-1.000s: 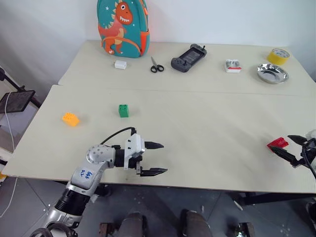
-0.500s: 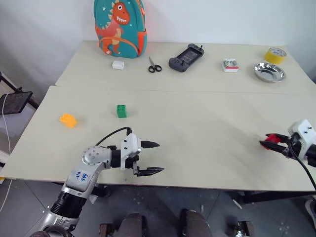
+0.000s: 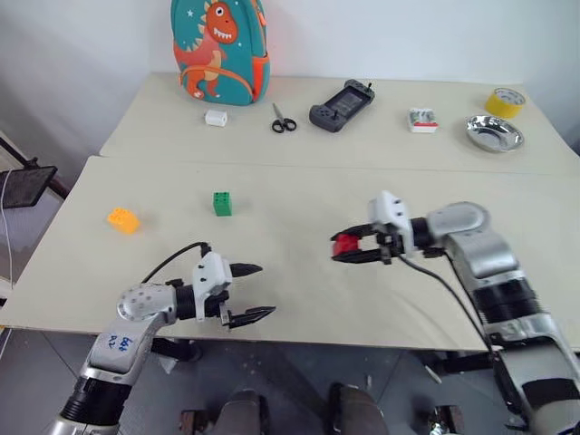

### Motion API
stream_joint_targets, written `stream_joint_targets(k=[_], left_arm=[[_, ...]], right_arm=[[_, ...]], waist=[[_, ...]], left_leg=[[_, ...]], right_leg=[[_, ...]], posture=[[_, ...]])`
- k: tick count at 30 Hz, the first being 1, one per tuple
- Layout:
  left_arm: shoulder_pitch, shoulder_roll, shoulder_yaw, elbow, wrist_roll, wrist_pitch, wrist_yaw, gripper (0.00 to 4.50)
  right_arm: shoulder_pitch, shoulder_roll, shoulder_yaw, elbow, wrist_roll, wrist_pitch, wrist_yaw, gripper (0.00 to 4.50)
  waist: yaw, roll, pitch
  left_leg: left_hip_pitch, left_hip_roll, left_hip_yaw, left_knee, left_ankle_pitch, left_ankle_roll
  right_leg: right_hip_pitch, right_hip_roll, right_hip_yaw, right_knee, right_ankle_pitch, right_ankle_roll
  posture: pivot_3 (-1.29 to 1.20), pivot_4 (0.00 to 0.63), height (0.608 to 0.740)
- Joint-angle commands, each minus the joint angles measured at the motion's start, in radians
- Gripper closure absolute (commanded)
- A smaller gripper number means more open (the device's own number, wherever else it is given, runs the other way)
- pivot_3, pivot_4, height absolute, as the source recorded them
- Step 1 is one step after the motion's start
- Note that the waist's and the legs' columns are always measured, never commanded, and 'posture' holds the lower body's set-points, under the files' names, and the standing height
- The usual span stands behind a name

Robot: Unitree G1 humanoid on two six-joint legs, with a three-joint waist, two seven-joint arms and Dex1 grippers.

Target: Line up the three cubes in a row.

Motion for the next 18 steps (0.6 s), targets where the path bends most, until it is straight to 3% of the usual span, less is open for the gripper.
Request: stream_joint_targets(k=[1, 11, 12, 18], left_arm=[[0.020, 0.013, 0.033, -0.052, -0.023, 0.002, 0.012, 0.00], [0.095, 0.024, 0.095, -0.093, -0.021, 0.007, 0.069, 0.00], [0.097, 0.024, 0.100, -0.094, -0.022, 0.006, 0.073, 0.00], [0.143, 0.005, 0.173, -0.096, -0.043, -0.001, 0.125, 0.00]], right_arm=[[-0.043, 0.015, -0.003, 0.069, -0.036, -0.044, -0.026, 2.98], [-0.086, 0.079, 0.021, 0.207, -0.109, -0.136, -0.064, 2.98], [-0.086, 0.079, 0.020, 0.211, -0.109, -0.141, -0.061, 2.26], [-0.079, 0.055, -0.033, 0.194, -0.057, -0.190, -0.021, 0.40]], waist=[[0.001, 0.000, 0.000], [-0.022, 0.000, 0.000], [-0.022, 0.000, 0.000], [-0.024, 0.000, 0.000]], left_leg=[[0.000, 0.000, 0.000, 0.000, 0.000, 0.000], [0.001, 0.001, 0.001, -0.001, 0.000, -0.001], [0.000, 0.001, 0.001, -0.001, 0.000, -0.001], [0.001, 0.001, 0.001, -0.001, 0.000, -0.001]], right_leg=[[0.000, 0.000, 0.000, 0.000, 0.000, 0.000], [-0.001, 0.001, 0.000, 0.001, 0.000, 0.000], [-0.001, 0.001, 0.000, 0.001, 0.000, 0.000], [-0.001, 0.001, 0.000, 0.001, 0.000, 0.000]], posture=[[0.00, 0.150, 0.740], [0.00, 0.150, 0.740], [0.00, 0.150, 0.740], [0.00, 0.150, 0.740]])
